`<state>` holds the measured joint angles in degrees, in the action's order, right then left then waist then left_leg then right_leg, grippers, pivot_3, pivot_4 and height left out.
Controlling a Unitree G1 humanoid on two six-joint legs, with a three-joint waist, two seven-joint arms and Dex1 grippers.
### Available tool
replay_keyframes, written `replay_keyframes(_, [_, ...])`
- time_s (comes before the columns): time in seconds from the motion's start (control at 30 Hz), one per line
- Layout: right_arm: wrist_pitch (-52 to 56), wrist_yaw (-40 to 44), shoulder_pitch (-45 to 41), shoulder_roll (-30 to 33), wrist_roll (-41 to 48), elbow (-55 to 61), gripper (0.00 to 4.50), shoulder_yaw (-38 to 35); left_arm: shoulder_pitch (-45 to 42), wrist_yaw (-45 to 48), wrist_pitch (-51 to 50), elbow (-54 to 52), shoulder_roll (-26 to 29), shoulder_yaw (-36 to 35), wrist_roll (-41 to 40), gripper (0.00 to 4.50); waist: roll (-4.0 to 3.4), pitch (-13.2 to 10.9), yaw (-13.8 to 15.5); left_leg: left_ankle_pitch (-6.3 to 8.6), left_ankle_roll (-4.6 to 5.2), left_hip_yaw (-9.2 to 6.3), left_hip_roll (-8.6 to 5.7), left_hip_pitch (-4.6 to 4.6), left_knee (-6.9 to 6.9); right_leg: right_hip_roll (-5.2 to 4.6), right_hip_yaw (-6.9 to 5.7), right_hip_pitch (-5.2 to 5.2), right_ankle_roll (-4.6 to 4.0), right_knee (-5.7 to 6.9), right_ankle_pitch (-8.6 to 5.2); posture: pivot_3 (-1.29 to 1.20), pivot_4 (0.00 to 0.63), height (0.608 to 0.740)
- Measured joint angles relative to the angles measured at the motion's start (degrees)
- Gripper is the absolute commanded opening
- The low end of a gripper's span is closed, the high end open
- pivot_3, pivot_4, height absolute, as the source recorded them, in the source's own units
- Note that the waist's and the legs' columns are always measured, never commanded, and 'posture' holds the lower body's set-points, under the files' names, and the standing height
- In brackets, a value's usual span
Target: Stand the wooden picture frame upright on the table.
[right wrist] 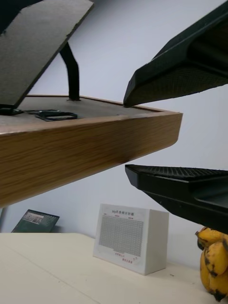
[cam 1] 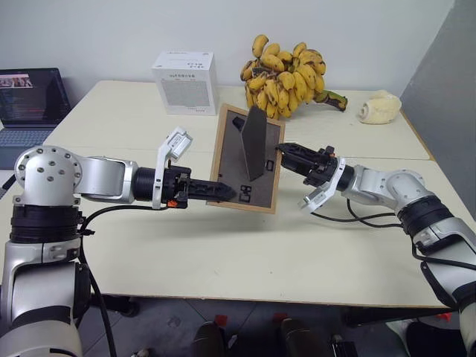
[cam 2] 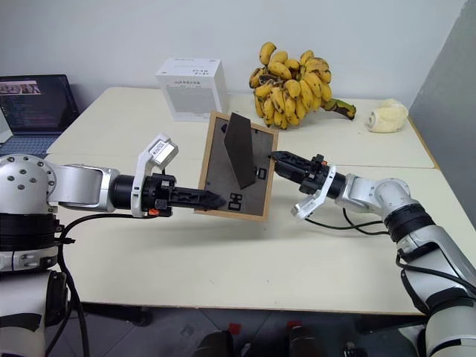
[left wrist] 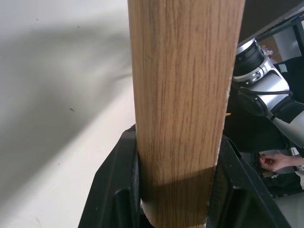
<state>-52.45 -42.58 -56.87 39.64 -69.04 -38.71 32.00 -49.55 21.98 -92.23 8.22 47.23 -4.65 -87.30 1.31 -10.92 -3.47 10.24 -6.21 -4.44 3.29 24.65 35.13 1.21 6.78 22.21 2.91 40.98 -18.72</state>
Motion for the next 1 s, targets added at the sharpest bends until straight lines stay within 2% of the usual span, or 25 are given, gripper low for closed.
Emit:
replay_keyframes(0.03, [0.1, 0.0, 0.1, 0.4, 0.1, 0.1, 2.95, 0.0, 0.0, 0.0, 0.0, 0.0, 0.0, 0.0, -0.1, 1.29, 0.0, 0.0, 0.0, 0.0, 0.0, 0.0, -0.01, 0.0, 0.0, -0.01, 0.0, 0.0, 0.0, 0.0, 0.0, 0.0, 0.15, 0.74])
replay_keyframes(0.4, [2.1, -1.8, -1.9, 2.1, -1.8, -0.5, 2.95, 1.5, 0.0, 0.0, 0.0, 0.2, 0.0, 0.0, -0.5, 1.29, 0.0, 0.0, -0.1, -0.01, 0.02, -0.01, -0.01, 0.0, 0.0, -0.01, 0.0, 0.01, 0.0, 0.03, 0.0, 0.0, 0.15, 0.74])
replay_keyframes(0.77, [3.4, -8.0, -9.0, -4.3, -4.7, -6.5, 2.95, 7.4, -0.6, -0.1, 0.0, 0.4, -0.1, 0.5, -2.0, 1.29, 0.0, 0.0, -0.4, -0.05, 0.06, -0.03, -0.18, 0.0, 0.0, -0.18, -0.02, 0.0, 0.0, 0.06, 0.0, 0.0, 0.15, 0.74])
replay_keyframes(1.0, [3.6, -10.9, -11.5, -4.6, -6.2, -9.6, 2.95, 9.6, -0.6, -0.9, 0.0, 0.4, 0.2, 0.5, -2.9, 1.29, 0.01, 0.0, -0.6, -0.1, 0.16, -0.17, -0.5, 0.0, -0.02, -0.41, -0.05, -0.02, 0.0, 0.07, 0.0, 0.0, 0.15, 0.74])
